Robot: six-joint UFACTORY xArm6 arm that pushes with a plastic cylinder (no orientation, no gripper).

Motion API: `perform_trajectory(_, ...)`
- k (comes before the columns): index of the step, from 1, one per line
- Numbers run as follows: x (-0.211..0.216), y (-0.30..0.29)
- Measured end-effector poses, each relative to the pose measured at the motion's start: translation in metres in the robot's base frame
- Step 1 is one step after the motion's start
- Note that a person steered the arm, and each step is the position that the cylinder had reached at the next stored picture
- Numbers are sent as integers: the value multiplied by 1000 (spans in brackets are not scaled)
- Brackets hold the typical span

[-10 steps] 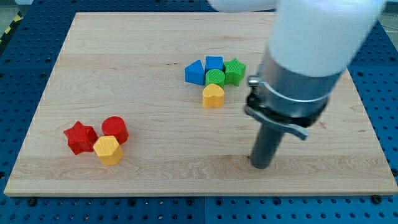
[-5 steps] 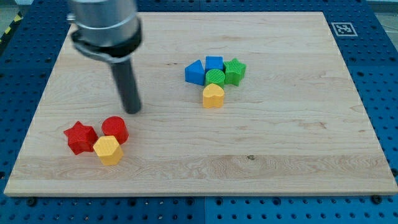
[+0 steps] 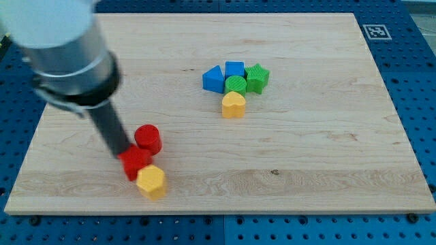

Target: Move the red circle to the bottom left of heart

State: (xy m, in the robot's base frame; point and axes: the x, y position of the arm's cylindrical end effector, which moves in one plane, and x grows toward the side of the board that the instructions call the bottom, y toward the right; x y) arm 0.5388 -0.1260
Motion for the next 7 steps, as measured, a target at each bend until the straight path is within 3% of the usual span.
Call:
perform_trajectory(1, -4, 68)
perform_trajectory(2, -4, 77)
perform_trajectory(4, -13, 37)
perform_trajectory(7, -25, 114)
